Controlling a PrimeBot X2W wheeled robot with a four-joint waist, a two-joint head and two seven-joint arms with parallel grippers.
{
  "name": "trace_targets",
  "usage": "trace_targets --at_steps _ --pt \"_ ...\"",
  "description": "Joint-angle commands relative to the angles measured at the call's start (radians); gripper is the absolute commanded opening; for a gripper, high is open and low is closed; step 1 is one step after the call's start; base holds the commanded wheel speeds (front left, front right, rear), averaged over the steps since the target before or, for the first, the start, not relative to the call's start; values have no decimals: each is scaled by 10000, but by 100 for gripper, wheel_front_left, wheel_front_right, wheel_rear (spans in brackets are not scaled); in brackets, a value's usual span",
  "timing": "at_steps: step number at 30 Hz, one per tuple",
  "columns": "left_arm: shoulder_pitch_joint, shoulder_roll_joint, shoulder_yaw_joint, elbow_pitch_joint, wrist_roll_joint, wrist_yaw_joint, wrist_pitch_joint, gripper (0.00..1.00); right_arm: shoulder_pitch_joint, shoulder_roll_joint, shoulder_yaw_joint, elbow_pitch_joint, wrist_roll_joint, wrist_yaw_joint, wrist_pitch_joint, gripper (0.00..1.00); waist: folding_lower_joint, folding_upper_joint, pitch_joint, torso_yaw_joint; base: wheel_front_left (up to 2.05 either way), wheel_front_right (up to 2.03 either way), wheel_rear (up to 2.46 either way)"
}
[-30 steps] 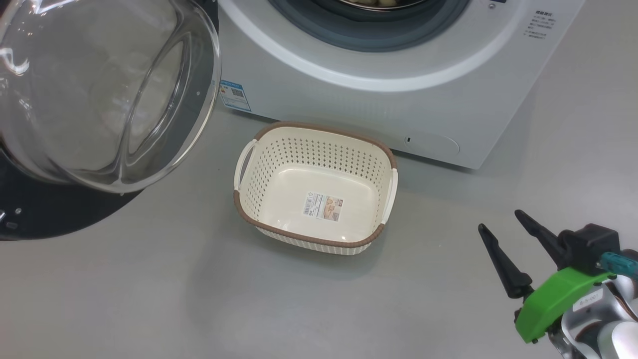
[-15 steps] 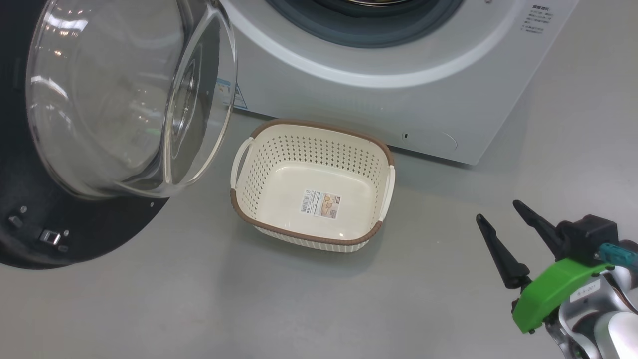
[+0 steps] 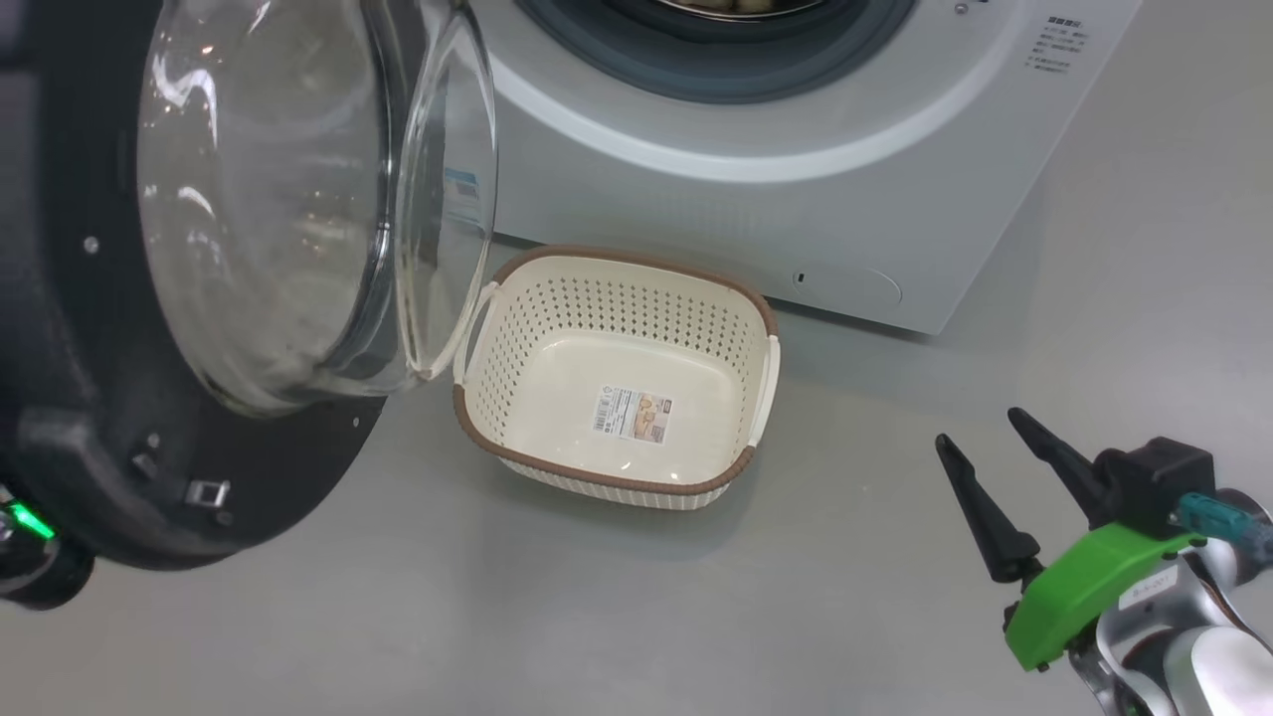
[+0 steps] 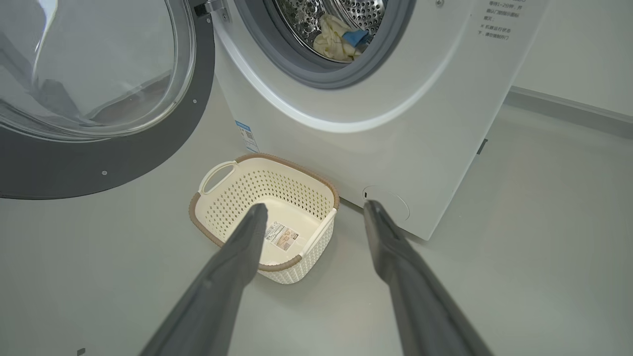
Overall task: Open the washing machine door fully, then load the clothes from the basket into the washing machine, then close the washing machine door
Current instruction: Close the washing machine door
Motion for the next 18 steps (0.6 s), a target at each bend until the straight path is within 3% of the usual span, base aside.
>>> trace_targets --at_steps 1,11,18 --pt "-244 217 57 -615 -158 -72 274 0 -332 -116 240 -260 91 -4 -120 100 0 -1 -68 -71 0 0 0" --pt "510 -498 -728 -2690 -310 122 1254 0 -291 103 277 -124 87 -4 -406 100 0 -1 -263 -685 0 0 0" --pt "793 -880 -1042 -3694 -295 325 1350 0 -389 225 206 -190 36 -4 -523 100 0 -1 -216 -1141 0 0 0"
